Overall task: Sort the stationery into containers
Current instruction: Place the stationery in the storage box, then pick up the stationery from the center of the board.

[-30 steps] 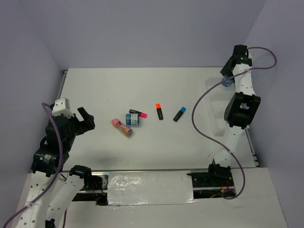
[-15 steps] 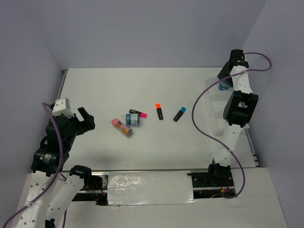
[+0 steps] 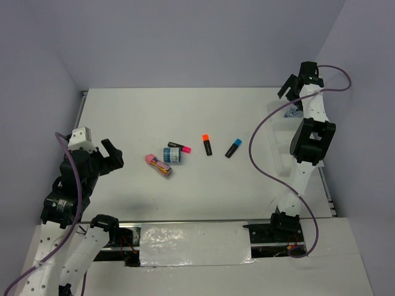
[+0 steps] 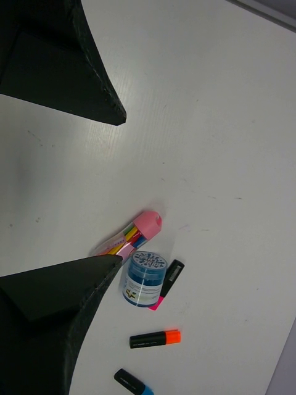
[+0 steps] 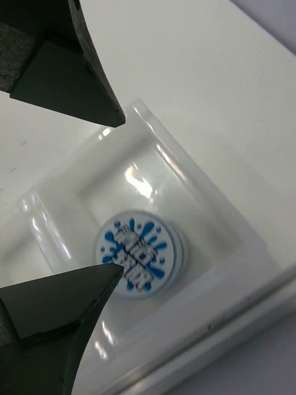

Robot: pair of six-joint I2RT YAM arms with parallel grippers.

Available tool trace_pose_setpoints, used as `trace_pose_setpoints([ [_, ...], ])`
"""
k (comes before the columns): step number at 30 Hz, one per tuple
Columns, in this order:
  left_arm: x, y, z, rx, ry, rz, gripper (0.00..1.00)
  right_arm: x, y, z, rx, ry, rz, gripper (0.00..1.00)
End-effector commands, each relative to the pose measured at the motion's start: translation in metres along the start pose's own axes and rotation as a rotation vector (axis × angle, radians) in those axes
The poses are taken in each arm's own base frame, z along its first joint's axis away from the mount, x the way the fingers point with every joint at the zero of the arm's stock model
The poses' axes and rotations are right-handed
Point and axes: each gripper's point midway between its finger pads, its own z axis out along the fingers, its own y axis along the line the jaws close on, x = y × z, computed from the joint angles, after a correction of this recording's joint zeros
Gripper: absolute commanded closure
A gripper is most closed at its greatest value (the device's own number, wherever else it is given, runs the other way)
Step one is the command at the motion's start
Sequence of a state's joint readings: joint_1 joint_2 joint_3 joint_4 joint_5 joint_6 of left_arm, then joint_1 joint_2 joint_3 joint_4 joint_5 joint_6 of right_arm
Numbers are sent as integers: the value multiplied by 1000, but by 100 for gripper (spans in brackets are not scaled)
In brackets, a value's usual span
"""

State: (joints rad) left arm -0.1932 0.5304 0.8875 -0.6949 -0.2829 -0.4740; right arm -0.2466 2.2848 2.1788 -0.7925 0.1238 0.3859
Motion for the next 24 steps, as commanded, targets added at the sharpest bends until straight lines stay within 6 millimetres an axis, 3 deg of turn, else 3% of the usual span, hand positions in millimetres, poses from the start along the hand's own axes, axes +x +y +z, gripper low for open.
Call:
trace_pose_setpoints([
  [1, -9, -4, 2, 6, -22, 2, 1, -31, 66, -62, -257, -99, -25, 0],
  [3, -8, -3, 3, 1, -18, 3, 1, -23, 103, -81, -381, -99, -68, 0],
  [5, -8, -2, 5, -7, -14, 1, 1, -17, 123, -97, -439, -98, -95, 0],
  [6, -7, -2, 5, -12, -11, 2, 1, -3, 140, -103, -476, -78, -123, 0],
  [8, -6, 0, 8, -27, 2, 2, 1, 12, 152, -117, -485, -72, -157, 0],
  [9, -5, -1, 10, -32, 14, 5, 1, 33, 161, -116, -473, -58, -192, 0],
  [10, -4, -3, 12, -21, 23, 10, 1, 40, 172, -136, -487, -85, -225, 0],
  [12, -3, -8, 17, -9, 47, 22, 1, 60, 171, -138, -440, -90, -267, 0],
  [13, -3, -10, 19, -2, 56, 29, 1, 66, 181, -163, -475, -114, -289, 0],
  [16, -3, -21, 28, 21, 104, 21, 1, 96, 181, -196, -493, -116, -319, 0],
  [17, -5, -36, 29, 84, 122, 13, 1, 104, 179, -205, -501, -114, -314, 0],
  [18, 1, -43, 38, 105, 167, 10, 1, 127, 166, -200, -480, -74, -323, 0],
  [19, 2, -53, 40, 140, 187, -11, 1, 124, 161, -226, -514, -115, -307, 0],
  [22, 7, -90, 48, 267, 241, -45, 1, 154, 138, -256, -578, -102, -269, 0],
  [23, 8, -95, 50, 273, 245, -50, 1, 174, 124, -248, -570, -73, -269, 0],
  [24, 14, -109, 51, 301, 274, -54, 1, 174, 117, -272, -631, -101, -259, 0],
])
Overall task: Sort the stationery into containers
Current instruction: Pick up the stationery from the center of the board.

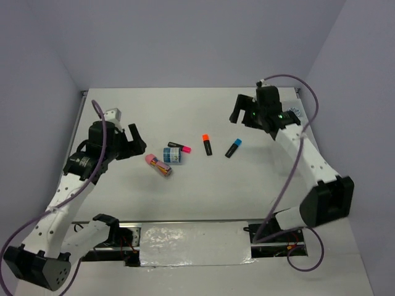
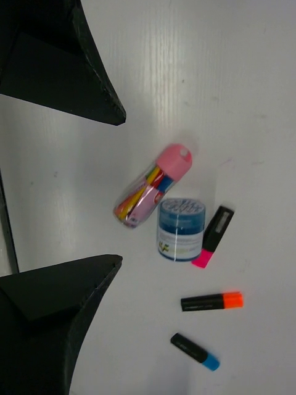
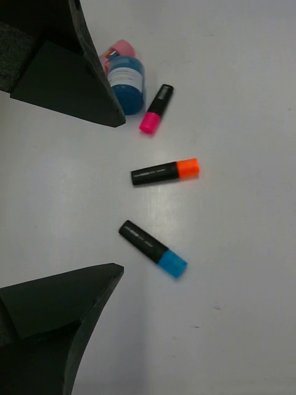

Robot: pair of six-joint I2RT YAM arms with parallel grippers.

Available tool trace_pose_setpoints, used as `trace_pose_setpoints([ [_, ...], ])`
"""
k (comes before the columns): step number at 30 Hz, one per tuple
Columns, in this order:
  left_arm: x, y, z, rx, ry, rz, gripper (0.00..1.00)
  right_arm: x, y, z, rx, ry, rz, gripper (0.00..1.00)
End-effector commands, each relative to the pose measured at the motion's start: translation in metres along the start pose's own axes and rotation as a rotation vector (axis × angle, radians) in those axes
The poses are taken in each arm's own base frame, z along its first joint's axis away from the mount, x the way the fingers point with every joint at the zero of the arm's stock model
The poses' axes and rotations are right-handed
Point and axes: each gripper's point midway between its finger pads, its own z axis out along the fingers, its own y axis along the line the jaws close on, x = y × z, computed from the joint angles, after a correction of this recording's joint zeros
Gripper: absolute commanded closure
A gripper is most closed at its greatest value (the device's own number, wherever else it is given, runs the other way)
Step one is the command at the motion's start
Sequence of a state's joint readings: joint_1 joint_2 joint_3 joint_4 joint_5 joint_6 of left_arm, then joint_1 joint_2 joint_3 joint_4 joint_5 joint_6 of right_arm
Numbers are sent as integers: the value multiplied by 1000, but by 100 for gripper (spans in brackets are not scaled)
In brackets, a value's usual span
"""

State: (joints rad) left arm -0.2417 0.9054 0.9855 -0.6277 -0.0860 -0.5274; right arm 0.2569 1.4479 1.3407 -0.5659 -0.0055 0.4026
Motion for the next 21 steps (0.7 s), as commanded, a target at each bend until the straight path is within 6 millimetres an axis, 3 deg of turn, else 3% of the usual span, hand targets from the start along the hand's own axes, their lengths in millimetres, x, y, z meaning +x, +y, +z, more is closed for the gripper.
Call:
trace_pose_setpoints([
  [1, -15, -52, -1, 161, -20, -31, 1, 0, 8, -45, -95, -117, 45, 0],
  [2, -12, -50, 9, 113, -15, -33, 1, 19, 3, -47, -101, -83, 46, 0],
  [3, -9, -54, 15, 98, -6, -30, 1, 18, 6, -66, -131, -119, 42, 0],
  [4, 4, -65, 24, 87, 38, -20, 1, 30, 3, -71, -133, -102, 42, 0],
  [5, 3, -69, 21, 81, 27, -23, 1, 33, 2, -77, -138, -102, 42, 0],
  [6, 11, -67, 35, 17, 44, -9, 1, 33, 5, -91, -165, -128, 35, 0],
  [7, 19, -81, 36, 24, 55, 4, 1, 35, 6, -97, -182, -130, 22, 0],
  [9, 32, -86, 54, -35, 67, 48, 1, 42, 8, -109, -208, -118, 9, 0],
  [14, 49, -86, 91, -130, 146, 104, 1, 58, 10, -124, -258, -90, -39, 0],
  [18, 48, -97, 94, -124, 146, 22, 1, 66, 8, -125, -262, -80, -56, 0],
  [20, 48, -87, 91, -201, 140, -46, 1, 68, 9, -126, -275, -80, -54, 0],
  [21, 42, -93, 88, -210, 121, -139, 1, 68, 10, -126, -281, -80, -50, 0],
])
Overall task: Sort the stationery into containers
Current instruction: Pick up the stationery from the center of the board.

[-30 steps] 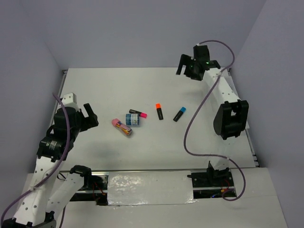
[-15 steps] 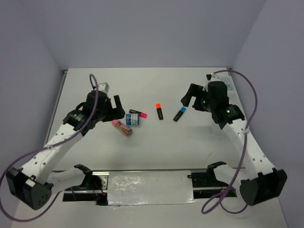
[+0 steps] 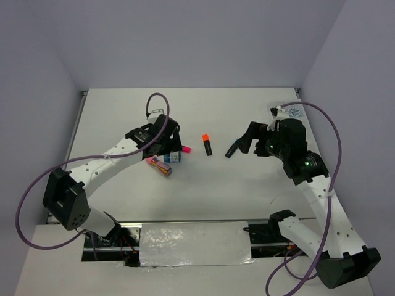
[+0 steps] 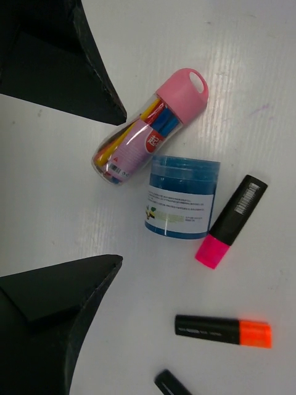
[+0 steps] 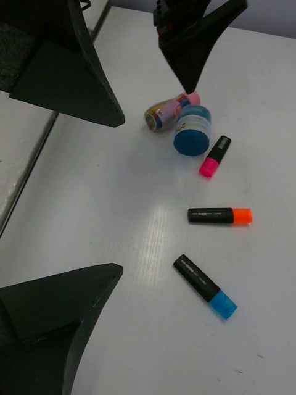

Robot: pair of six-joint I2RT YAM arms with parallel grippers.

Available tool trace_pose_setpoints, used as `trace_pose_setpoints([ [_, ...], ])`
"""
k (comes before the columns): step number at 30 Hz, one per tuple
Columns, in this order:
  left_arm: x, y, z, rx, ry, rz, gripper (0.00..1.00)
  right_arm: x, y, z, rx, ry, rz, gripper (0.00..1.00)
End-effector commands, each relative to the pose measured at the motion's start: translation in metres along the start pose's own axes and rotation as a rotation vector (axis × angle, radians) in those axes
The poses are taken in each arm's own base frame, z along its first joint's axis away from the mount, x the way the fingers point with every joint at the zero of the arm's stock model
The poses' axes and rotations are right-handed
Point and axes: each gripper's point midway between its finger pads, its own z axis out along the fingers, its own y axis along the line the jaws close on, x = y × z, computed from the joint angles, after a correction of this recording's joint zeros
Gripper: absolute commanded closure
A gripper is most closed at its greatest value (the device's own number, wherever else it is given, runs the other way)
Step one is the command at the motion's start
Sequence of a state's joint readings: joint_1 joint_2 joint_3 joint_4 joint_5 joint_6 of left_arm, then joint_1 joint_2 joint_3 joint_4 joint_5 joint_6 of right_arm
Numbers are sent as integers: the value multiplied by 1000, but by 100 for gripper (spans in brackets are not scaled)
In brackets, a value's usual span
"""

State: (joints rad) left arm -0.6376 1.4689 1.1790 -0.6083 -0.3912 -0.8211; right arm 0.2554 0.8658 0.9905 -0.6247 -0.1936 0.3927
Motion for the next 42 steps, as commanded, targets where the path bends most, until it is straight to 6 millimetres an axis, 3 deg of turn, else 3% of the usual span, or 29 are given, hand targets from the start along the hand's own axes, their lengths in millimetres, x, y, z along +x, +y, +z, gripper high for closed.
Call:
trace_pose_setpoints([
  [1, -30, -9, -18, -35, -93, -230, 1, 2, 7, -4, -46, -5, -19, 0],
  [3, -39, -22, -28, -42, -126, -312, 1, 2, 9, -3, -55, -10, -12, 0],
  [8, -29, 4, -33, -338, -130, -597, 1, 9, 11, 2, -85, 15, 0, 0],
  [14, -20, -7, -26, -446, -188, -782, 1, -2, 5, -14, -13, -42, 16, 0],
  [16, -11, -6, -16, -513, -199, -809, 1, -3, 12, -21, -48, -58, 26, 0],
  [21, -6, -26, 11, -536, -201, -833, 1, 4, 24, -33, -117, -37, 29, 0],
  [26, 3, -25, 27, -568, -224, -917, 1, 20, 32, -36, -187, 2, 29, 0],
  [33, 9, -28, 49, -585, -234, -915, 1, 28, 33, -38, -215, 4, -3, 0],
  [42, -2, -30, 68, -526, -258, -947, 1, 32, 38, -34, -260, 22, -12, 0],
])
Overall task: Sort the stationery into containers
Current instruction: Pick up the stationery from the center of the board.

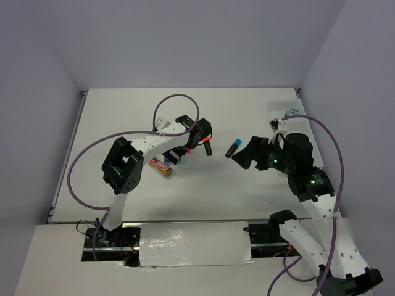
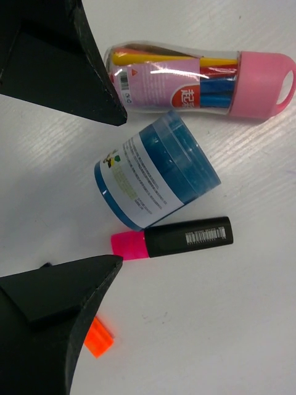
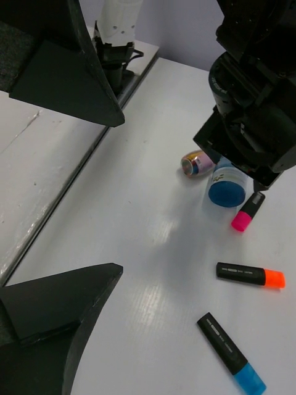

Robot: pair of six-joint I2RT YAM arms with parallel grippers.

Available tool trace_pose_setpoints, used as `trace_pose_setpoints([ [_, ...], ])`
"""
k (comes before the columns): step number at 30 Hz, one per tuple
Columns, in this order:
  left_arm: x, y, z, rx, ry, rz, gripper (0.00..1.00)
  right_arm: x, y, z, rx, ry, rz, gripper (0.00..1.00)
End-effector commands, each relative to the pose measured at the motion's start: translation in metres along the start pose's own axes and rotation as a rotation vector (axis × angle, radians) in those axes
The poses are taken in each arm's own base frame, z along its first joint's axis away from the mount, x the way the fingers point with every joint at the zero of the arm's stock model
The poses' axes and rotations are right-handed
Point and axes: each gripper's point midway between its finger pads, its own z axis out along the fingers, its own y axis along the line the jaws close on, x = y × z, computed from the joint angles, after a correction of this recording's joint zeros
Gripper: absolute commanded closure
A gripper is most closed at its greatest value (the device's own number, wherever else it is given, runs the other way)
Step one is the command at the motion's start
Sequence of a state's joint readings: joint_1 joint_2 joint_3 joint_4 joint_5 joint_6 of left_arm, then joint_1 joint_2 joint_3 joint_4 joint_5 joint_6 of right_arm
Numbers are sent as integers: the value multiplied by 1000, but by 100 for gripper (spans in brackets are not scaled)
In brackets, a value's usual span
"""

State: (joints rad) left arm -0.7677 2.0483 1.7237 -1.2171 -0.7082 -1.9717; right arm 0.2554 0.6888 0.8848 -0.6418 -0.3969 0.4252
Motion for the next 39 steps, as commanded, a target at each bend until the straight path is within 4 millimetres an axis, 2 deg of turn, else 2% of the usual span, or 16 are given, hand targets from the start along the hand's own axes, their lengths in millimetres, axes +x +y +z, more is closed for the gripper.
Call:
trace_pose_setpoints([
  [1, -11, -19, 8, 29, -29, -281, 1, -4, 10, 0, -60, -12, -32, 0],
  [8, -4, -14, 21, 14, -22, -278, 1, -9, 17, -1, -85, -18, -38, 0],
  [14, 4, -13, 24, 2, -5, -261, 1, -1, 14, 5, -93, 7, -25, 0],
  [24, 15, -5, 34, -26, 9, -251, 3, 1, 12, 8, -90, 17, -26, 0],
  [34, 21, 1, 43, -15, 10, -236, 9, 1, 12, 9, -88, 16, -27, 0],
  [39, 22, -3, 44, 19, 10, -224, 20, -1, 12, 8, -81, 12, -32, 0],
])
